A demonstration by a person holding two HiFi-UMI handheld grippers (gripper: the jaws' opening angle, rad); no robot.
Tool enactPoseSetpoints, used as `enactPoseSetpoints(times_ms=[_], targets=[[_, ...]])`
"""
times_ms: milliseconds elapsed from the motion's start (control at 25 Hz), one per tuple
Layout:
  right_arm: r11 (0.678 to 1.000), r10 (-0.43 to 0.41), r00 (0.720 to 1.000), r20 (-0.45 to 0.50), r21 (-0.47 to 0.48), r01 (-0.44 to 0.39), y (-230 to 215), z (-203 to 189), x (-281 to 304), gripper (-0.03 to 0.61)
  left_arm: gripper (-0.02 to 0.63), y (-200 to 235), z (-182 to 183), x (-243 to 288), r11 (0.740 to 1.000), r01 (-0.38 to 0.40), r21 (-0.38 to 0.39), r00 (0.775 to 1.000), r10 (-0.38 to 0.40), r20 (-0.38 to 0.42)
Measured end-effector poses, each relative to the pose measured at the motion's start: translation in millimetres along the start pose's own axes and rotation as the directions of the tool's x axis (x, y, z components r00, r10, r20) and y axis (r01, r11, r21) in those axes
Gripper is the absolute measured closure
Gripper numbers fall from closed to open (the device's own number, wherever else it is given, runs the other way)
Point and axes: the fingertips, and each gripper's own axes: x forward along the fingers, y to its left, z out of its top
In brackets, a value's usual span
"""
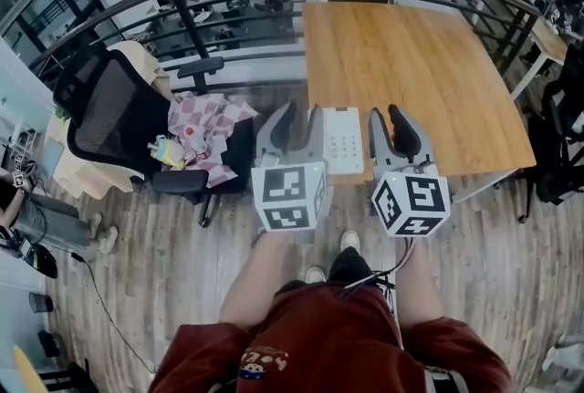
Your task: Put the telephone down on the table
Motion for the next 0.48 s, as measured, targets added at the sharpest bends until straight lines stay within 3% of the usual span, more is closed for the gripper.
enactPoseSetpoints(times_ms=[160,280,480], targets=[[1.000,-0.013,1.000,0.001,0.007,0.013,-0.8,-0.1,0.3,0.531,0.533,-0.3,-3.3,2.3,1.000,0.005,0.006,1.000,-0.005,-0.005],[1.000,-0.018,1.000,-0.010,-0.001,0.018,-0.6,-1.2,1.2,0.548,0.577,-2.6,-4.3,4.0,1.000,0.020,0.010,1.000,-0.020,-0.004],[0.999,-0.030,0.999,-0.014,-0.024,0.030,-1.3,-0.7,-0.7,0.549,0.586,-7.3,-0.2,2.7,0.999,0.035,0.008,0.999,-0.035,0.011]])
